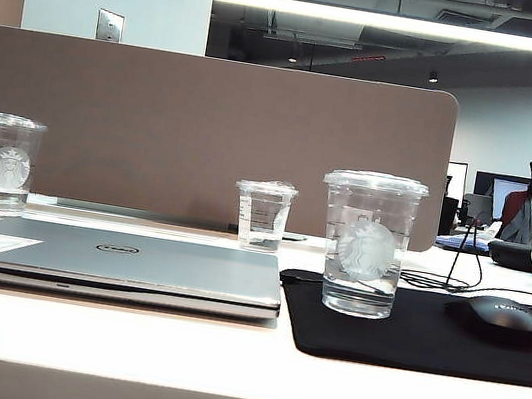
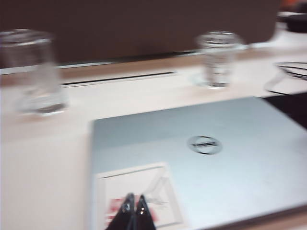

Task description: Pick up the coffee cup on the middle and place it on the right side of the laptop.

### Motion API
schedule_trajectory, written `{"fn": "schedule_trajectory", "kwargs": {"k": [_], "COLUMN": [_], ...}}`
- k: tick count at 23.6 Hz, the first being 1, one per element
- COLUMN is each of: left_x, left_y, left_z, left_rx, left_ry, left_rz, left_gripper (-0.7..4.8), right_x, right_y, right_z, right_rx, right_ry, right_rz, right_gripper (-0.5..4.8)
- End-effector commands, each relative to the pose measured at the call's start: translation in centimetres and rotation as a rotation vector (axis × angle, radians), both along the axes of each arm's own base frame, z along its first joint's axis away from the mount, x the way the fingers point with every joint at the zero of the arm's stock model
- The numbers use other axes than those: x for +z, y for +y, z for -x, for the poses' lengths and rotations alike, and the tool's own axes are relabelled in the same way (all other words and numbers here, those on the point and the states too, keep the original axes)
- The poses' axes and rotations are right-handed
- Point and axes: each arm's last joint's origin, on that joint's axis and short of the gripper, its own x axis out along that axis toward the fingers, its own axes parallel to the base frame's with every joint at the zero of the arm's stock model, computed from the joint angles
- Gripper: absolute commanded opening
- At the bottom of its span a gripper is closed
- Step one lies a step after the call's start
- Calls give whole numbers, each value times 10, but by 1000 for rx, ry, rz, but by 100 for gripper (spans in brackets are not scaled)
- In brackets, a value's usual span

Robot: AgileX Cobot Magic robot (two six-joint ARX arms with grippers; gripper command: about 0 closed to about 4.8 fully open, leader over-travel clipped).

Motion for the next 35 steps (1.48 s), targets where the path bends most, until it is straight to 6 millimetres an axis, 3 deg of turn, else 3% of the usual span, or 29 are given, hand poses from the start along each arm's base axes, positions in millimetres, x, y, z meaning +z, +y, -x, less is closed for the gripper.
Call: {"fn": "schedule_trajectory", "kwargs": {"k": [1, 4, 10, 35], "left_x": [5, 5, 6, 6], "left_y": [5, 12, 14, 15], "left_z": [-1, -2, -3, -3], "left_rx": [22, 85, 111, 129], "left_ry": [-40, -43, -49, -51], "left_rz": [-6, -5, -5, -9], "left_gripper": [-6, -6, -6, -6], "right_x": [-5, -16, -13, -19], "right_y": [-3, -6, -6, -6], "right_z": [-4, -7, -8, -7], "right_rx": [-108, -220, -213, -208], "right_ry": [-58, -55, -101, -27], "right_rz": [20, 73, 156, 108], "right_gripper": [-1, -1, -1, -1]}}
